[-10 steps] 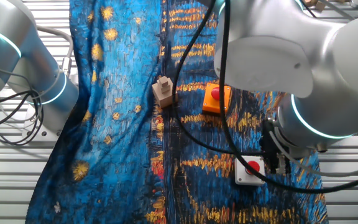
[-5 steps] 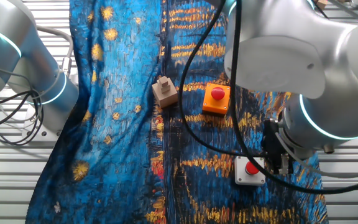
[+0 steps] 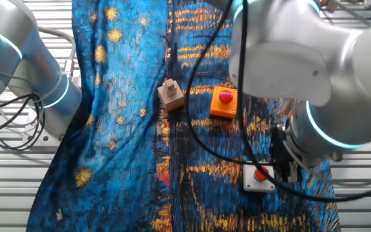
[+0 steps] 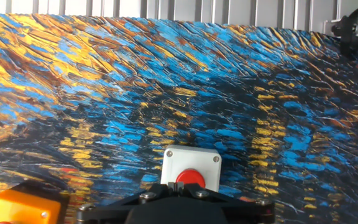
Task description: Press three buttons from left to right in sequence
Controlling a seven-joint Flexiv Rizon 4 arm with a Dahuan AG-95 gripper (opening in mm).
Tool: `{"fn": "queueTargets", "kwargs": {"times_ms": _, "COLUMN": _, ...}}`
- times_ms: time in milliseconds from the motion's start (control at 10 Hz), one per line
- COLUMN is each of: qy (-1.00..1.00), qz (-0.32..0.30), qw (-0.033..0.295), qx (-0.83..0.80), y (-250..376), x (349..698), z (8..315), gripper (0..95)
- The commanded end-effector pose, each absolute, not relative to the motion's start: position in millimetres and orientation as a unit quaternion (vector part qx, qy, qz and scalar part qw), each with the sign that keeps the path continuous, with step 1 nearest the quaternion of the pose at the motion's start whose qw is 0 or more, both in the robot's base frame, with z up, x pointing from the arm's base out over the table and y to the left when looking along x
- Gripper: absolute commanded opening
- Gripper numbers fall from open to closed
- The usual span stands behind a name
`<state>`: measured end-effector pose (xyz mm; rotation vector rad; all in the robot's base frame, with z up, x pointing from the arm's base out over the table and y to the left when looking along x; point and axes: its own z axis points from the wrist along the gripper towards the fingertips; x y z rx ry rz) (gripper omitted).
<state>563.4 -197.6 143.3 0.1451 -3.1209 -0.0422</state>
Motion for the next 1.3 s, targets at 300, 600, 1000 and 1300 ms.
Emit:
{"fn": "queueTargets", "kwargs": {"times_ms": 300, "qy": -0.999, "qz": -0.012, "qw": 0.009, "qx": 0.043, "y": -211, "x": 562, "z": 142, "gripper": 0.0}}
{"fn": "queueTargets", "kwargs": {"times_ms": 600, "qy": -0.999, "qz": -0.013, "qw": 0.013, "qx": 0.04, "y": -211, "x": 565, "z": 143, "gripper": 0.0}}
{"fn": "queueTargets", "kwargs": {"times_ms": 1000, "qy": -0.999, "qz": -0.012, "qw": 0.016, "qx": 0.026, "y": -210, "x": 574, "z": 133, "gripper": 0.0}}
{"fn": "queueTargets", "kwargs": {"times_ms": 1300, "qy": -1.0, "qz": -0.008, "qw": 0.011, "qx": 0.012, "y": -196, "x": 576, "z": 125, "gripper": 0.0}}
